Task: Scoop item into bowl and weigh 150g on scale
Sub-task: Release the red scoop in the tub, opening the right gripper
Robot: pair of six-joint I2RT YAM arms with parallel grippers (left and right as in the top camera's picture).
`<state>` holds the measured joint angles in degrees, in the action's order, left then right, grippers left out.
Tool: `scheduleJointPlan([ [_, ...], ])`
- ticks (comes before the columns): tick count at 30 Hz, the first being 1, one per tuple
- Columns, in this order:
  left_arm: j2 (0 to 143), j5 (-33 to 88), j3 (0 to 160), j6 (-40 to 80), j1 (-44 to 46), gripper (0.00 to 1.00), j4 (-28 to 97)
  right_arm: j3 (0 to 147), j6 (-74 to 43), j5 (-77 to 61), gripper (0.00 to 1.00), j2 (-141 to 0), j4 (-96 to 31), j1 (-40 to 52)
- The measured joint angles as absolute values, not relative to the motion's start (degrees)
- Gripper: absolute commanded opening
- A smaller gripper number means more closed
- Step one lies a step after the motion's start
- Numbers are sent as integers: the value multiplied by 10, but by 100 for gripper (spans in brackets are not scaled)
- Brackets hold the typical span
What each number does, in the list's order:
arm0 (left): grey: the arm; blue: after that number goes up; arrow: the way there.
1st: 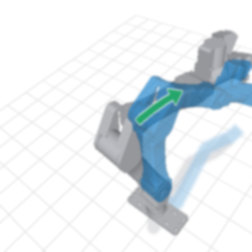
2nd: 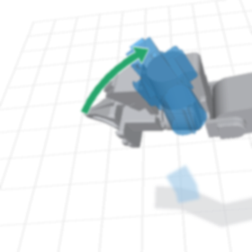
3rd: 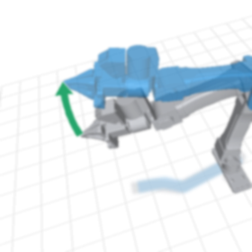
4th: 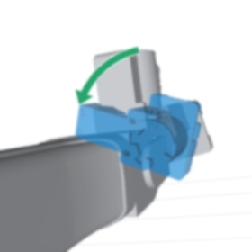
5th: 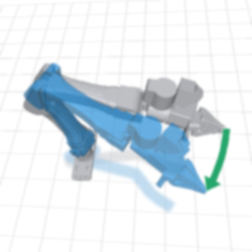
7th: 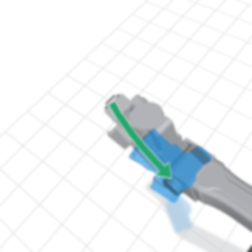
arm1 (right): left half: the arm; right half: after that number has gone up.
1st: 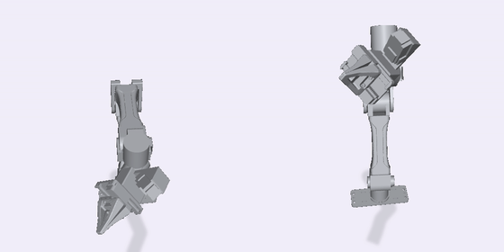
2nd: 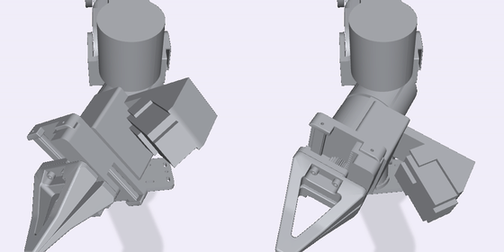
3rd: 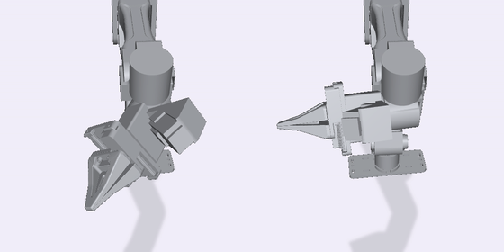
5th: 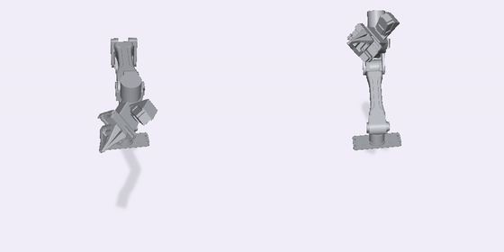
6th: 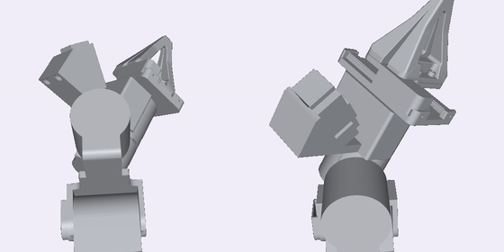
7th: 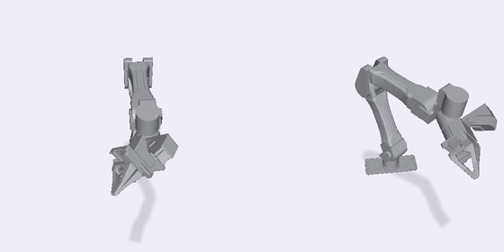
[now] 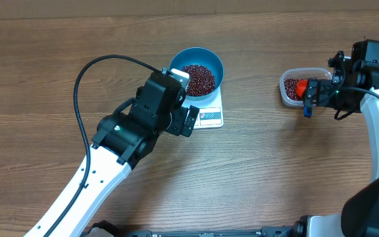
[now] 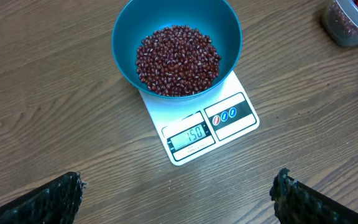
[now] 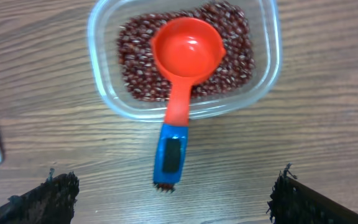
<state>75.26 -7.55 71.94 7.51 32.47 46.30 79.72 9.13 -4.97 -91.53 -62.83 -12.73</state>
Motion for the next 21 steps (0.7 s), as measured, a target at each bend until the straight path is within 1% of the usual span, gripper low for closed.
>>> scheduleJointPlan([
  [7,753,-76,719,75,325,99,463,797,114,-81,100,-877,-629,-127],
  [21,753,-76,719,75,325,100,463,797,120,-88,100,-877,-625,-127],
])
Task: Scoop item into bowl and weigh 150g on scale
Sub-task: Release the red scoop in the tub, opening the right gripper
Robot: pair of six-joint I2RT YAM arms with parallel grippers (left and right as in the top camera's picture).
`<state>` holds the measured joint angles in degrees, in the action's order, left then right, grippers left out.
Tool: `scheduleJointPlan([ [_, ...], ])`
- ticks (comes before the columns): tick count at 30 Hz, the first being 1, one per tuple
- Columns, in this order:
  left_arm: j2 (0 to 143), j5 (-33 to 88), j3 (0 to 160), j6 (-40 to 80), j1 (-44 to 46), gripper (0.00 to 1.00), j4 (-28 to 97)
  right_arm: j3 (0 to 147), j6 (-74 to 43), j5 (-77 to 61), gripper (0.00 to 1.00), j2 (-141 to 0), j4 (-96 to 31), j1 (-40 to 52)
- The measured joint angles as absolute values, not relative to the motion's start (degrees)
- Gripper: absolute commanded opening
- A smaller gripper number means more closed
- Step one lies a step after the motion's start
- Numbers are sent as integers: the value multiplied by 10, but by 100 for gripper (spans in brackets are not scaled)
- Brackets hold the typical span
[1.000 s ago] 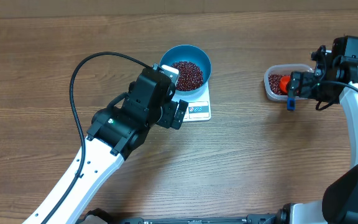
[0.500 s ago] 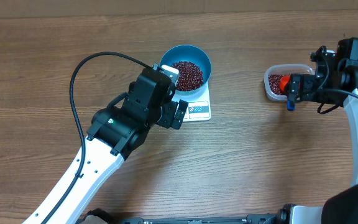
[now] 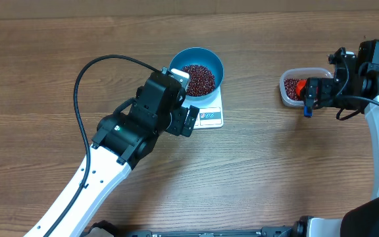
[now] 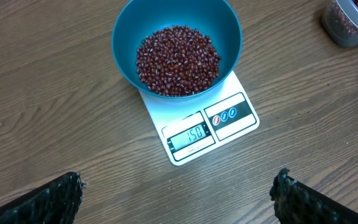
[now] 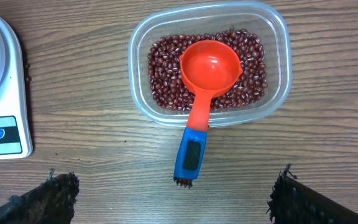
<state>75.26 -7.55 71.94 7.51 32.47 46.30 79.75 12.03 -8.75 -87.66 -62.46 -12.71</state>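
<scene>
A blue bowl (image 4: 176,46) of red beans stands on the white scale (image 4: 201,134), whose display reads 150. My left gripper (image 4: 176,202) hovers open just in front of the scale, nothing between its fingers. At the right a clear plastic tub (image 5: 210,65) holds more red beans, and a red scoop (image 5: 207,68) with a blue handle lies in it, handle sticking out over the rim. My right gripper (image 5: 173,199) is open above the table near the handle's end, not touching it. The overhead view shows the bowl (image 3: 197,72), the tub (image 3: 298,87) and both arms.
Wood-grain table (image 3: 262,171) all round. The left arm's black cable (image 3: 84,76) loops over the table's left side. The scale's corner (image 5: 2,118) shows at the left of the right wrist view.
My right gripper has drawn back from the tub, so the tub and scoop look smaller and the scale's edge has come into its view. The left arm, bowl and scale are unchanged.
</scene>
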Motion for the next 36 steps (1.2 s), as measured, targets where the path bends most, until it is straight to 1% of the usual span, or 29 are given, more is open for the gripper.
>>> scheduleJointPlan([
  [17,753,-76,719,75,325,100,463,797,120,-88,100,-877,-624,-127],
  [19,753,-76,719,75,325,98,463,797,120,-88,100,-877,-624,-127],
  [20,753,-76,719,75,325,100,463,797,120,-88,100,-877,-624,-127],
  [36,753,-76,719,75,325,100,463,797,120,-88,100,-877,-624,-127],
])
